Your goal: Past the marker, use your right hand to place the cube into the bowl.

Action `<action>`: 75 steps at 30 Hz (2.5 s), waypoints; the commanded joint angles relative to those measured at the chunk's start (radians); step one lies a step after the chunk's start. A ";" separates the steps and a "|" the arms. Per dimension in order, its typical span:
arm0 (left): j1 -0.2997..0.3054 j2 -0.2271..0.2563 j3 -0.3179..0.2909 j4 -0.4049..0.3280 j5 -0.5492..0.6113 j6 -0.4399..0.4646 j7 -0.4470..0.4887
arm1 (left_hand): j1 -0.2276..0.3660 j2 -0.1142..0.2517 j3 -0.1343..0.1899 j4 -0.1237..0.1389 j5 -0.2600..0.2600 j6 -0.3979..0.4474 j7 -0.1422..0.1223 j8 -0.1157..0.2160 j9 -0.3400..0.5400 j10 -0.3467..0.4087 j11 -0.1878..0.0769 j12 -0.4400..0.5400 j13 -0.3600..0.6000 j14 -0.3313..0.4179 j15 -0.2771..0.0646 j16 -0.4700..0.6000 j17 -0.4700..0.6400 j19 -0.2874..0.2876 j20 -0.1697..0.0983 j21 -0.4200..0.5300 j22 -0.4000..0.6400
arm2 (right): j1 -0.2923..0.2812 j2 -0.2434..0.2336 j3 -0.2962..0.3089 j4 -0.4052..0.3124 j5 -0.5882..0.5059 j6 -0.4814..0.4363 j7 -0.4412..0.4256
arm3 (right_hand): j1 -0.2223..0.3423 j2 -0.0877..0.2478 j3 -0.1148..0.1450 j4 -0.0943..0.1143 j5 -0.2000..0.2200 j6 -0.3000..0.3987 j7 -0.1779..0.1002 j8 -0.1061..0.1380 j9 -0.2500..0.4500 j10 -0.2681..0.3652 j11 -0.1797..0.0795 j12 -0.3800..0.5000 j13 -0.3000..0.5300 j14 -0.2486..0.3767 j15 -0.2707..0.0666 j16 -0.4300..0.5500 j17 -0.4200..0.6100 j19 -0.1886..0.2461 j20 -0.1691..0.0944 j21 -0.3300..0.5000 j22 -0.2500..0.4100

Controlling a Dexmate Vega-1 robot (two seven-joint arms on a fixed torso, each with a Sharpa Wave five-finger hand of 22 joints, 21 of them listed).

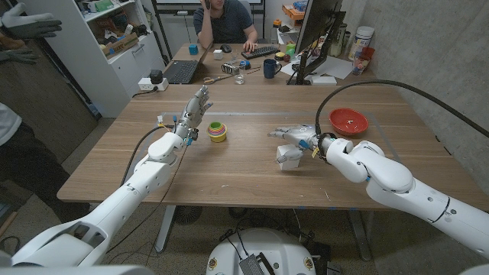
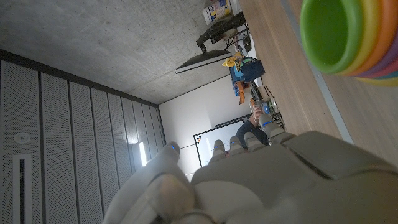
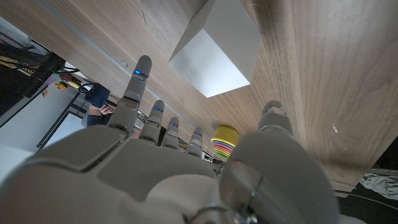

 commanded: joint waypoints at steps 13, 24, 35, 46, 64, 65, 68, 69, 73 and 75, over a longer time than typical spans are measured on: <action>0.000 0.005 -0.002 0.005 0.003 -0.008 -0.003 | -0.002 -0.006 -0.002 -0.001 0.008 -0.003 -0.002 0.000 0.005 -0.011 0.001 0.005 0.003 -0.045 0.006 0.005 0.005 -0.007 0.003 -0.004 0.005 | 0.074 0.035 -0.073 0.036 -0.033 0.042 0.120 | 0.063 0.029 0.003 -0.004 0.014 0.010 -0.004 0.010 0.007 -0.029 -0.016 -0.005 0.004 0.026 -0.019 0.004 0.003 0.030 -0.011 -0.027 0.000; -0.008 -0.002 0.002 0.020 0.001 -0.005 -0.008 | -0.003 -0.007 -0.003 -0.001 0.008 -0.003 -0.003 0.000 0.005 -0.012 0.002 0.005 0.003 -0.046 0.007 0.005 0.005 -0.008 0.003 -0.004 0.005 | 0.100 0.037 -0.079 0.058 -0.004 0.071 0.157 | 0.208 0.095 0.036 -0.024 0.011 0.020 -0.005 0.015 0.012 -0.027 -0.063 0.001 0.004 0.074 -0.066 0.008 0.003 0.094 -0.067 -0.047 0.004; -0.029 -0.020 0.008 0.059 0.001 -0.012 -0.016 | -0.006 -0.008 -0.006 0.000 0.008 -0.004 -0.003 -0.001 0.005 -0.012 0.001 0.005 0.003 -0.046 0.007 0.006 0.005 -0.008 0.003 -0.005 0.005 | 0.129 0.050 -0.072 0.104 0.100 0.098 0.164 | 0.367 0.162 0.032 -0.004 -0.036 0.251 -0.004 0.077 0.023 0.181 -0.089 0.068 0.011 0.290 -0.232 0.044 0.021 0.282 -0.309 -0.014 0.019; -0.052 -0.033 0.011 0.100 -0.001 -0.015 -0.026 | -0.011 -0.009 -0.009 0.002 0.008 -0.005 -0.003 -0.001 0.005 -0.011 0.004 0.006 0.003 -0.046 0.007 0.006 0.005 -0.009 0.004 -0.005 0.006 | 0.159 0.052 -0.076 0.163 0.195 0.153 0.116 | 0.487 0.210 0.027 -0.013 -0.016 0.451 0.047 0.120 0.039 0.379 -0.036 0.135 0.024 0.530 -0.263 0.069 0.039 0.316 -0.396 0.027 0.037; -0.069 -0.042 0.022 0.124 0.014 -0.017 -0.026 | -0.019 -0.011 -0.014 0.005 0.009 -0.007 -0.002 -0.002 0.005 -0.013 0.003 0.006 0.003 -0.048 0.007 0.006 0.006 -0.010 0.003 -0.006 0.006 | 0.162 0.044 -0.064 0.240 0.292 0.253 -0.057 | 0.761 0.253 -0.017 -0.015 0.044 0.708 0.232 0.299 0.164 0.711 -0.004 0.321 0.127 0.897 -0.266 0.140 0.131 0.452 -0.404 0.233 0.108; -0.070 -0.043 0.022 0.125 0.012 -0.018 -0.030 | -0.019 -0.011 -0.014 0.005 0.009 -0.007 -0.003 -0.002 0.005 -0.013 0.004 0.006 0.003 -0.048 0.007 0.006 0.006 -0.010 0.003 -0.006 0.006 | 0.159 0.044 -0.063 0.238 0.294 0.249 -0.059 | 0.763 0.254 -0.016 -0.015 0.044 0.708 0.231 0.300 0.165 0.711 -0.005 0.321 0.128 0.898 -0.266 0.140 0.131 0.453 -0.404 0.235 0.109; -0.068 -0.043 0.023 0.121 0.013 -0.017 -0.026 | -0.020 -0.011 -0.015 0.005 0.009 -0.007 -0.003 -0.002 0.005 -0.013 0.005 0.006 0.003 -0.048 0.006 0.006 0.006 -0.010 0.002 -0.006 0.006 | 0.155 0.036 -0.060 0.233 0.288 0.251 -0.075 | 0.784 0.267 -0.012 -0.015 0.046 0.711 0.233 0.306 0.173 0.717 -0.003 0.326 0.133 0.907 -0.265 0.140 0.135 0.458 -0.405 0.247 0.113; -0.067 -0.043 0.023 0.120 0.013 -0.017 -0.027 | -0.020 -0.011 -0.015 0.005 0.009 -0.007 -0.003 -0.002 0.005 -0.013 0.005 0.006 0.003 -0.049 0.006 0.006 0.006 -0.010 0.002 -0.006 0.006 | 0.155 0.033 -0.059 0.228 0.288 0.247 -0.072 | 0.788 0.270 -0.011 -0.014 0.046 0.714 0.233 0.309 0.176 0.717 -0.004 0.328 0.135 0.910 -0.265 0.140 0.137 0.459 -0.404 0.251 0.114; -0.063 -0.043 0.023 0.114 0.013 -0.017 -0.023 | -0.022 -0.012 -0.016 0.005 0.009 -0.007 -0.003 -0.001 0.005 -0.013 0.005 0.006 0.003 -0.049 0.007 0.006 0.006 -0.010 0.002 -0.006 0.006 | 0.150 0.024 -0.054 0.218 0.290 0.242 -0.074 | 0.802 0.277 -0.008 -0.014 0.045 0.715 0.232 0.313 0.182 0.715 -0.004 0.329 0.139 0.914 -0.264 0.138 0.139 0.457 -0.404 0.258 0.116; -0.061 -0.041 0.023 0.111 0.015 -0.018 -0.021 | -0.022 -0.012 -0.017 0.005 0.010 -0.007 -0.003 -0.001 0.005 -0.013 0.005 0.006 0.003 -0.050 0.007 0.006 0.006 -0.010 0.002 -0.006 0.006 | 0.146 0.020 -0.051 0.214 0.285 0.242 -0.083 | 0.805 0.277 -0.008 -0.014 0.045 0.715 0.232 0.314 0.183 0.713 -0.003 0.329 0.139 0.914 -0.264 0.137 0.140 0.456 -0.404 0.260 0.117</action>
